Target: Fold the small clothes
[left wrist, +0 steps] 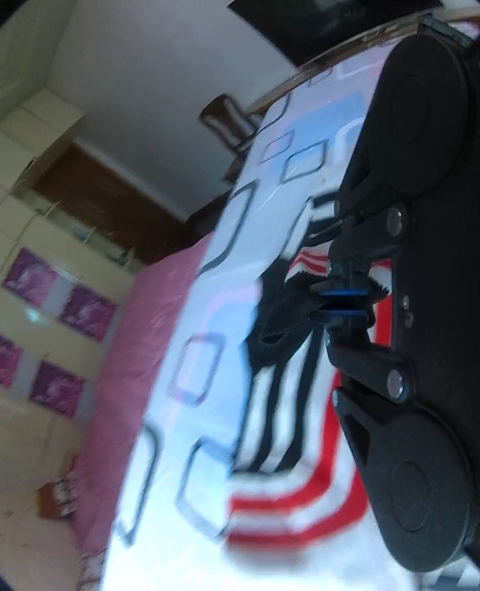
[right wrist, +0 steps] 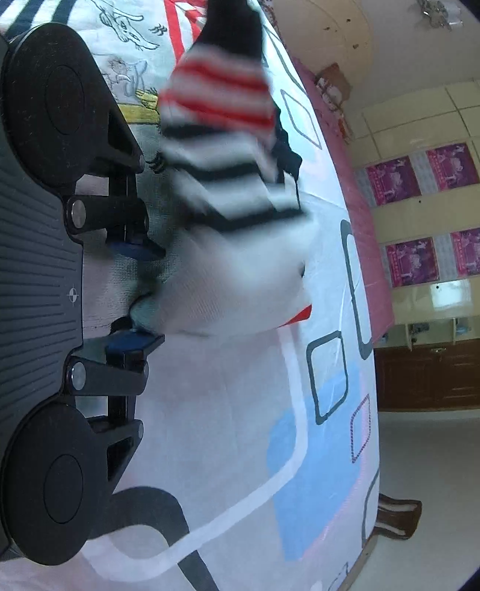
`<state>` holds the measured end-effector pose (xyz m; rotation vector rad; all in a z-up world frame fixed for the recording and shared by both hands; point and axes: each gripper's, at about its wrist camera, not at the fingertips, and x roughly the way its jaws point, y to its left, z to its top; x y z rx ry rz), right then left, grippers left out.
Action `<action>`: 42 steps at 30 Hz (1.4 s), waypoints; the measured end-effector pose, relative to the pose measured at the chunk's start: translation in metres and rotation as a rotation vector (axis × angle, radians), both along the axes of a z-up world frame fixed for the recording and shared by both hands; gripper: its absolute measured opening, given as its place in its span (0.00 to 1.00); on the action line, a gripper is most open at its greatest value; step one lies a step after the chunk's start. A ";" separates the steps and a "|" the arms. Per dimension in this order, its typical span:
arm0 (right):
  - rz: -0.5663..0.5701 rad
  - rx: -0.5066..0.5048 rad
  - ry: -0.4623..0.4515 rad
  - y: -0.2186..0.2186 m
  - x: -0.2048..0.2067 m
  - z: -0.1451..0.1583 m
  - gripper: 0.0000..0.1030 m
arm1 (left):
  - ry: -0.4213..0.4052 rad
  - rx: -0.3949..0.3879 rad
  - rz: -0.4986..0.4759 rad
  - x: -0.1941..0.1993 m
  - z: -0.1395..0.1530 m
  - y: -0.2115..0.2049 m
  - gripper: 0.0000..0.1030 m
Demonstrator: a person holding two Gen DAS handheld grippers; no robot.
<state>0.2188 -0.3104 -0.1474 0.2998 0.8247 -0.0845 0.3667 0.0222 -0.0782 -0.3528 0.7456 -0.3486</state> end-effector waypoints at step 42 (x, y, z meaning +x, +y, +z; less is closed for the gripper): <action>-0.020 0.095 -0.024 -0.047 0.123 -0.019 0.15 | 0.095 0.247 -0.012 0.013 -0.072 -0.004 0.23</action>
